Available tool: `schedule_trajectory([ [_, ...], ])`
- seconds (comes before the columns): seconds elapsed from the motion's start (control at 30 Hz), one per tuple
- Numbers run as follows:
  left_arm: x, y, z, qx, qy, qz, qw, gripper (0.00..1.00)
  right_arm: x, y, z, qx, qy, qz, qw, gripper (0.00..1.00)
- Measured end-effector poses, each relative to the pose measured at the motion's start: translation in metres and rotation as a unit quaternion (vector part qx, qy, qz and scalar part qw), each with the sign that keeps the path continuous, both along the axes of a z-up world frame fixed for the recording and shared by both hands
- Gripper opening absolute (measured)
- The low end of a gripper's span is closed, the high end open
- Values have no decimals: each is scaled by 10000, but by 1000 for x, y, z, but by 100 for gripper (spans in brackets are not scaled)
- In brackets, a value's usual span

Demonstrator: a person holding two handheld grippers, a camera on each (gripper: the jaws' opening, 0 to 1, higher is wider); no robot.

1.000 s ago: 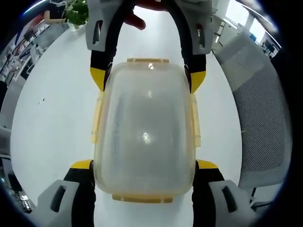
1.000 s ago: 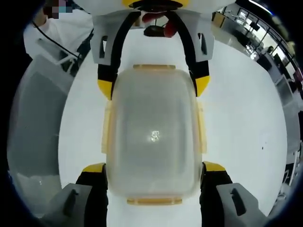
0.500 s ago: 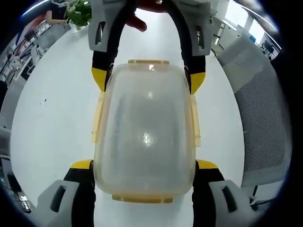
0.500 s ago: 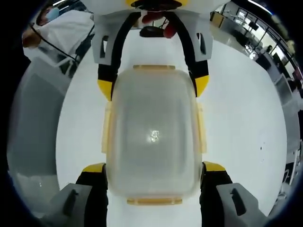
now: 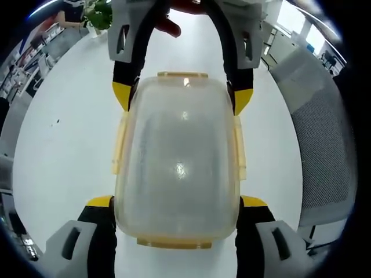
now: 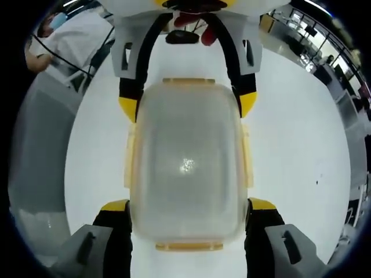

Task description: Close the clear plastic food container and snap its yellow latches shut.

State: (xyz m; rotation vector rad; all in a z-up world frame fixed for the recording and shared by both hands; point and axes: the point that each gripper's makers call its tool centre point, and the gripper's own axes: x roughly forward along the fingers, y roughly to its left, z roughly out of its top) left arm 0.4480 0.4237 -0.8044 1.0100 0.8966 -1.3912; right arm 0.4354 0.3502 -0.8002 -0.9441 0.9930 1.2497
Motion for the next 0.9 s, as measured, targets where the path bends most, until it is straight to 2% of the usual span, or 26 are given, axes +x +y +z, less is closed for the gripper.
schedule_trajectory([
  [0.33, 10, -1, -1, 17, 4, 31, 10000, 86, 9, -1, 0, -6, -6, -23, 10000, 80],
  [0.73, 10, -1, 0, 82, 18, 55, 9999, 87, 8, -1, 2, 34, -30, 95, 9999, 81],
  [0.8, 7, -2, 0, 55, 82, 99, 9999, 93, 11, 1, 4, 144, -185, 178, 9996, 88],
  [0.83, 6, -6, 1, -77, 91, 128, 9998, 98, 11, 3, 5, 299, -168, -31, 9994, 97],
  [0.87, 6, -4, 2, -46, 63, 122, 9999, 99, 5, 9, 4, 538, 54, -221, 9983, 100],
  [0.9, 7, -6, 4, -106, 8, 75, 9999, 99, 10, 10, 8, 611, -28, -337, 9976, 100],
])
